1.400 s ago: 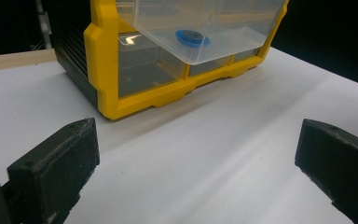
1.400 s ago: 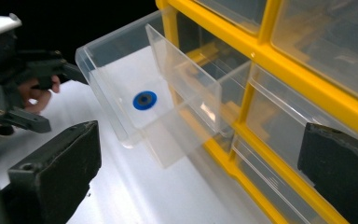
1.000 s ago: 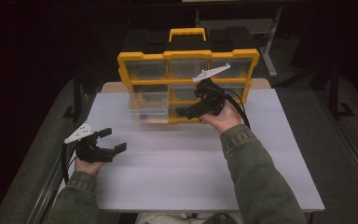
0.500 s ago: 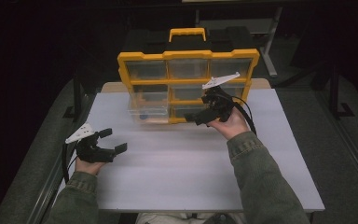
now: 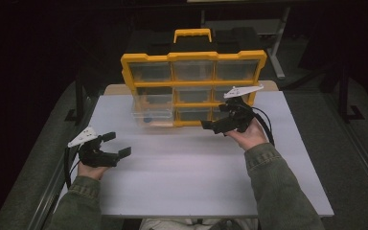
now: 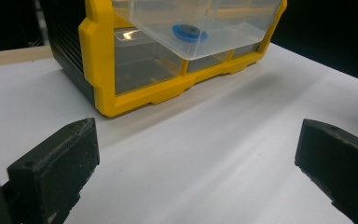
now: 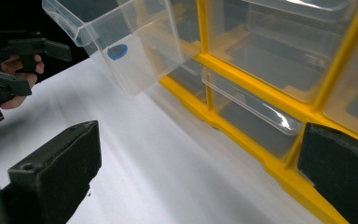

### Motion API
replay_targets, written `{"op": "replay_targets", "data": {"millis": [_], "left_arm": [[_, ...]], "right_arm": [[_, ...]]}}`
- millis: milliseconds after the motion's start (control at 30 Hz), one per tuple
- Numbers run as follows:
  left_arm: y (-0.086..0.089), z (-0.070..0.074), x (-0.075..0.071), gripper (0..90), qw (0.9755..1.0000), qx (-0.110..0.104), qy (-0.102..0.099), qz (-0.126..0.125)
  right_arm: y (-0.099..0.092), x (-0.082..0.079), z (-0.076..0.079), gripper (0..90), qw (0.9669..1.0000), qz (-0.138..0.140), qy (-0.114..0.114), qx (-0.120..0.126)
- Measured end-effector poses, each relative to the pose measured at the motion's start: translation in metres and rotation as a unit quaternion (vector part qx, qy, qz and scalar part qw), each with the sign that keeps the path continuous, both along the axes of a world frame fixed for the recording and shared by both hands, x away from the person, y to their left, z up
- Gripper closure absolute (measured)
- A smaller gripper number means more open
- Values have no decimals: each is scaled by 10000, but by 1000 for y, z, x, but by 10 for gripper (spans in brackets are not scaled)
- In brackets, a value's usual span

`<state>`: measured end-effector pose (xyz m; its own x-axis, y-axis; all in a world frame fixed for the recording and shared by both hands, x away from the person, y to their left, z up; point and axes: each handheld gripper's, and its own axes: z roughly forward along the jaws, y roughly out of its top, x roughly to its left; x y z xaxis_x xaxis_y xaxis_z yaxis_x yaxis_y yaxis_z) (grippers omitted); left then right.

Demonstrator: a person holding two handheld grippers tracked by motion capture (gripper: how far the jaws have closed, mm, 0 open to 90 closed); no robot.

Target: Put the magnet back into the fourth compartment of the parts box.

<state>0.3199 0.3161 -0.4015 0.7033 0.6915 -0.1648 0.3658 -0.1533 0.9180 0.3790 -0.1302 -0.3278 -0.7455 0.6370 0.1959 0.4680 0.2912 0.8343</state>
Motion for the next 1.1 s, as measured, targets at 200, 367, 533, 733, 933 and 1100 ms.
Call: {"op": "replay_targets", "data": {"millis": [200, 367, 533, 733, 933, 1100], "left_arm": [[0, 0, 0, 0, 10000, 2, 4, 1], [-1, 0, 0, 0, 10000, 1, 3, 4], [0, 0, 0, 0, 10000, 0, 7, 8], [-1, 0, 0, 0, 10000, 5, 12, 9], [-1, 0, 0, 0, 10000, 9, 11, 7], [-1, -1, 0, 0, 10000, 1, 12, 17]], "right_arm": [[-10, -4, -5, 0, 10000, -66, 13, 55], [-16, -7, -9, 0, 9999, -131, 35, 79], [-21, -10, -16, 0, 9998, -181, 95, 58], [-29, -13, -24, 0, 9995, -248, 159, 112], [-36, -17, -30, 0, 9992, -311, 194, 158], [-41, -21, -34, 0, 9991, -345, 189, 177]]}}
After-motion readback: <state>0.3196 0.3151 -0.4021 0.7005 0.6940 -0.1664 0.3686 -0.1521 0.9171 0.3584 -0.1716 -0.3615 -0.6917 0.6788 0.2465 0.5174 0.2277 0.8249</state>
